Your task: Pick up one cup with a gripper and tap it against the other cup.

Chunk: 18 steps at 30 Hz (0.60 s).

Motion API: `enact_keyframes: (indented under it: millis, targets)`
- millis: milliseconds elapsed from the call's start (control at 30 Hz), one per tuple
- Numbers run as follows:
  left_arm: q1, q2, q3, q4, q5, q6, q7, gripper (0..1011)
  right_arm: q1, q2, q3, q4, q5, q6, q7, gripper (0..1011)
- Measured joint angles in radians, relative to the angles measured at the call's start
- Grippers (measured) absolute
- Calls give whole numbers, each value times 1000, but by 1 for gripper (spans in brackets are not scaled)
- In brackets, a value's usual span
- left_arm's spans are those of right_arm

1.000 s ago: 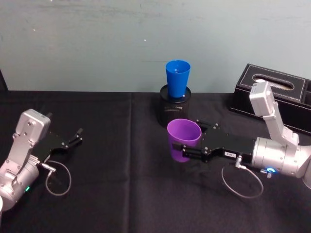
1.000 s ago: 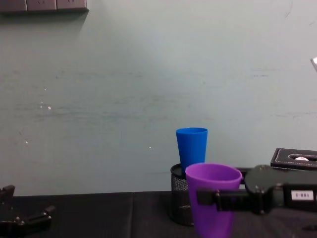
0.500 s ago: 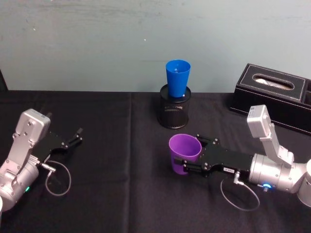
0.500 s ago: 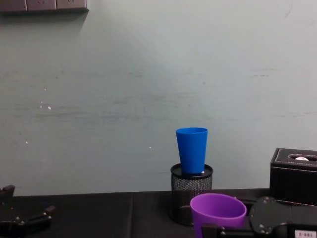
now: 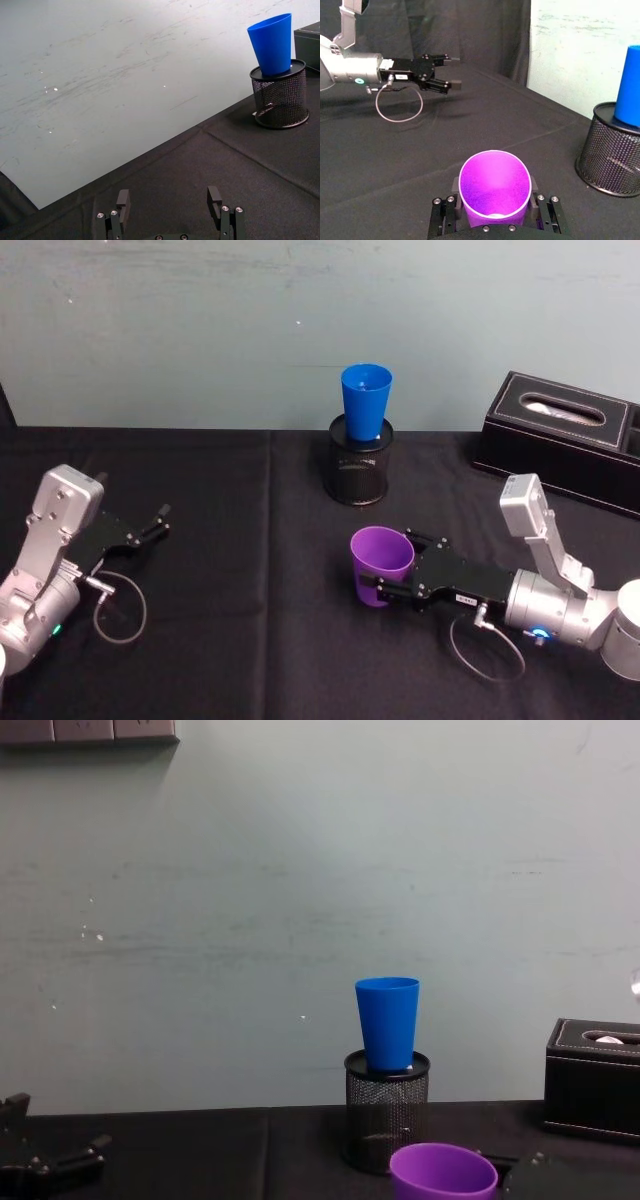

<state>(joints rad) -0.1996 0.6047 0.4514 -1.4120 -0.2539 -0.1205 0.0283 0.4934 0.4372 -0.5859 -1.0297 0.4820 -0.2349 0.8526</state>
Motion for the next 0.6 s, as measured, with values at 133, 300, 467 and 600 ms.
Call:
enact_keyframes:
  millis: [133,300,467,600]
  targets:
    - [0,0,0,0,0,0,0,1011,2,-7,2,13,-5,-3,4,732]
    - [0,0,0,0,0,0,0,1011,2,-14,6,26,-17,-5,6,732]
    - [0,0,0,0,0,0,0,1011,2,-16,9,29,-19,-5,7,732]
    - [0,0,0,0,0,0,0,1012,2,-16,9,29,-19,-5,7,732]
